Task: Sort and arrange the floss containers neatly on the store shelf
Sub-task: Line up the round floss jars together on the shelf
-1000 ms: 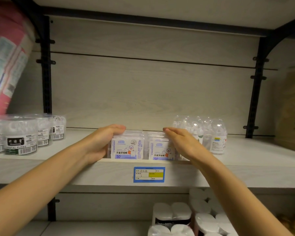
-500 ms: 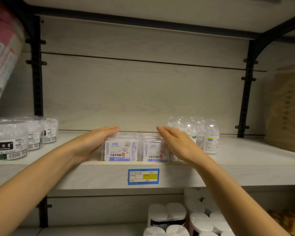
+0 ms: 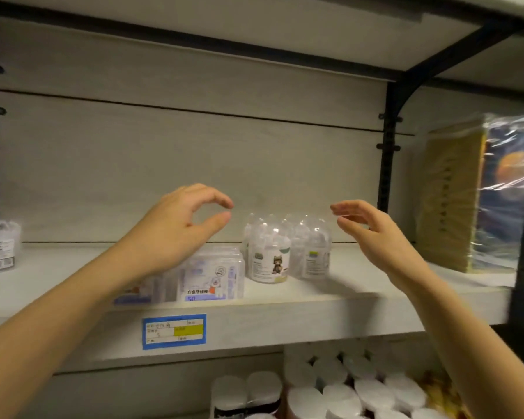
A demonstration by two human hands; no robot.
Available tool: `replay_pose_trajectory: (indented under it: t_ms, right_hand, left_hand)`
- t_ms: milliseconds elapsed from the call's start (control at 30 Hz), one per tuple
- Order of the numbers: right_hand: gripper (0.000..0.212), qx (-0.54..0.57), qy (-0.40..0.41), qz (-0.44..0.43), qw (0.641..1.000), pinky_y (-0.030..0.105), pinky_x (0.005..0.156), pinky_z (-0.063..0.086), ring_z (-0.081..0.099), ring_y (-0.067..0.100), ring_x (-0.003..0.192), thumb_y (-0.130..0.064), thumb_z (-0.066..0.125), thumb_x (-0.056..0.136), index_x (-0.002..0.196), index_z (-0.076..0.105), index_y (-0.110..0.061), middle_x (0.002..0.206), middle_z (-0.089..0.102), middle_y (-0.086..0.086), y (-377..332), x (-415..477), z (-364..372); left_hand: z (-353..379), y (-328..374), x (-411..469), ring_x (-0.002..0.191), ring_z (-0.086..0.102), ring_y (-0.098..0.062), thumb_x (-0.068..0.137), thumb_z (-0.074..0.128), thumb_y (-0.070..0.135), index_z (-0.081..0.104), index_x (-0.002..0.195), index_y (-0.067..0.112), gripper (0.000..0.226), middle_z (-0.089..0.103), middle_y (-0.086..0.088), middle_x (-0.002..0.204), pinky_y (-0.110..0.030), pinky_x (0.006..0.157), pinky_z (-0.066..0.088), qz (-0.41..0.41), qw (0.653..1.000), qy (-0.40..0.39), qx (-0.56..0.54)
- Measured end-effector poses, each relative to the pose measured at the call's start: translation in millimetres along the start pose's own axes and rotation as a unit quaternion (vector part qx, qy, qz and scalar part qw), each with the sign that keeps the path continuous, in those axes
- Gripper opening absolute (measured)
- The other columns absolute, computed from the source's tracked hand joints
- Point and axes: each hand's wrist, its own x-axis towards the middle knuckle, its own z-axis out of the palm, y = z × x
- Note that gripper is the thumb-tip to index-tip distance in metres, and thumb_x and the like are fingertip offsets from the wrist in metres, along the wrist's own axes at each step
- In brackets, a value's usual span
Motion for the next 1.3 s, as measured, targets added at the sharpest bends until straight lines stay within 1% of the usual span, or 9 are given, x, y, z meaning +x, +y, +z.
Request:
replay_pose_trajectory:
  t_ms: [100, 200, 333, 467, 600, 900, 1100, 1200, 1300]
  right_hand:
    - [0.031, -0.009, -0.094, 0.024, 0.995, 0.024, 0.089, 0.037, 0.049, 0.005, 0.113, -0.028, 0.054, 0.091, 0.122, 0.054, -0.03, 0.127, 0.053, -0.011, 19, 19, -8]
    - [0.044, -0.02, -0.183, 0.01, 0.983, 0.026, 0.092, 0.035, 0.04, 0.006, 0.123, -0.035, 0.055, 0.09, 0.132, 0.044, -0.034, 0.139, 0.043, -0.012, 29, 34, -7]
    - [0.044, -0.023, -0.235, -0.003, 0.972, 0.025, 0.089, 0.04, 0.042, 0.014, 0.127, -0.035, 0.053, 0.091, 0.133, 0.044, -0.036, 0.143, 0.042, -0.006, 34, 45, 2]
    - [0.041, -0.049, -0.23, -0.029, 0.971, 0.018, 0.071, 0.045, 0.049, 0.012, 0.11, -0.033, 0.055, 0.09, 0.131, 0.05, -0.03, 0.137, 0.048, -0.002, 34, 47, 4]
    - [0.042, -0.066, -0.215, -0.051, 0.973, 0.026, 0.08, 0.044, 0.052, 0.017, 0.11, -0.035, 0.057, 0.088, 0.129, 0.052, -0.027, 0.135, 0.049, -0.001, 29, 42, 0]
    - [0.044, -0.129, -0.224, -0.093, 0.962, 0.027, 0.084, 0.045, 0.056, 0.016, 0.103, -0.047, 0.056, 0.084, 0.126, 0.053, -0.032, 0.127, 0.054, -0.007, 8, 20, -25]
    - [0.042, -0.169, -0.222, -0.107, 0.954, 0.025, 0.085, 0.043, 0.056, 0.015, 0.101, -0.047, 0.052, 0.086, 0.126, 0.052, -0.034, 0.126, 0.054, -0.008, 0, 12, -28]
    - [0.047, -0.116, -0.253, -0.071, 0.958, 0.03, 0.094, 0.046, 0.056, 0.012, 0.107, -0.053, 0.047, 0.085, 0.127, 0.053, -0.033, 0.126, 0.056, -0.01, 1, 20, -33]
    - [0.046, -0.06, -0.212, -0.04, 0.975, 0.036, 0.105, 0.041, 0.051, 0.01, 0.119, -0.05, 0.042, 0.09, 0.129, 0.053, -0.028, 0.131, 0.055, -0.009, 8, 49, -34]
  left_hand:
    - [23, 13, 29, 0.116, 0.047, -0.009, 0.089, 0.052, 0.038, 0.057, 0.12, 0.027, 0.033, 0.053, 0.01, 0.124, -0.019, 0.083, 0.034, -0.006, 0.996, -0.056, 0.064]
    - [43, 22, 51, 0.123, 0.045, -0.015, 0.088, 0.053, 0.043, 0.049, 0.131, 0.025, 0.047, 0.048, 0.004, 0.135, -0.026, 0.097, 0.036, -0.051, 0.987, -0.124, 0.088]
    - [64, 27, 67, 0.129, 0.042, -0.019, 0.089, 0.052, 0.041, 0.041, 0.139, 0.019, 0.056, 0.043, -0.001, 0.145, -0.025, 0.102, 0.032, -0.093, 0.966, -0.202, 0.133]
    - [69, 25, 68, 0.114, 0.055, -0.015, 0.084, 0.063, 0.037, 0.049, 0.134, 0.016, 0.056, 0.055, -0.002, 0.135, -0.018, 0.089, 0.035, -0.123, 0.968, -0.19, 0.104]
    - [62, 26, 68, 0.091, 0.057, -0.011, 0.076, 0.069, 0.041, 0.057, 0.125, 0.018, 0.055, 0.062, -0.002, 0.125, -0.022, 0.087, 0.042, -0.114, 0.971, -0.186, 0.099]
    - [40, 46, 57, 0.094, 0.061, -0.009, 0.069, 0.068, 0.053, 0.059, 0.12, 0.028, 0.057, 0.062, 0.007, 0.116, -0.03, 0.087, 0.05, -0.089, 0.964, -0.226, 0.105]
    - [35, 51, 52, 0.092, 0.061, -0.005, 0.067, 0.067, 0.056, 0.059, 0.115, 0.033, 0.054, 0.062, 0.01, 0.114, -0.027, 0.084, 0.051, -0.095, 0.962, -0.24, 0.092]
    - [32, 52, 58, 0.093, 0.062, -0.003, 0.062, 0.06, 0.064, 0.065, 0.108, 0.034, 0.055, 0.066, 0.013, 0.107, -0.025, 0.088, 0.049, -0.116, 0.957, -0.258, 0.072]
    - [29, 40, 76, 0.101, 0.061, -0.007, 0.076, 0.054, 0.059, 0.067, 0.108, 0.029, 0.046, 0.067, 0.011, 0.105, -0.026, 0.095, 0.043, -0.143, 0.958, -0.242, 0.051]
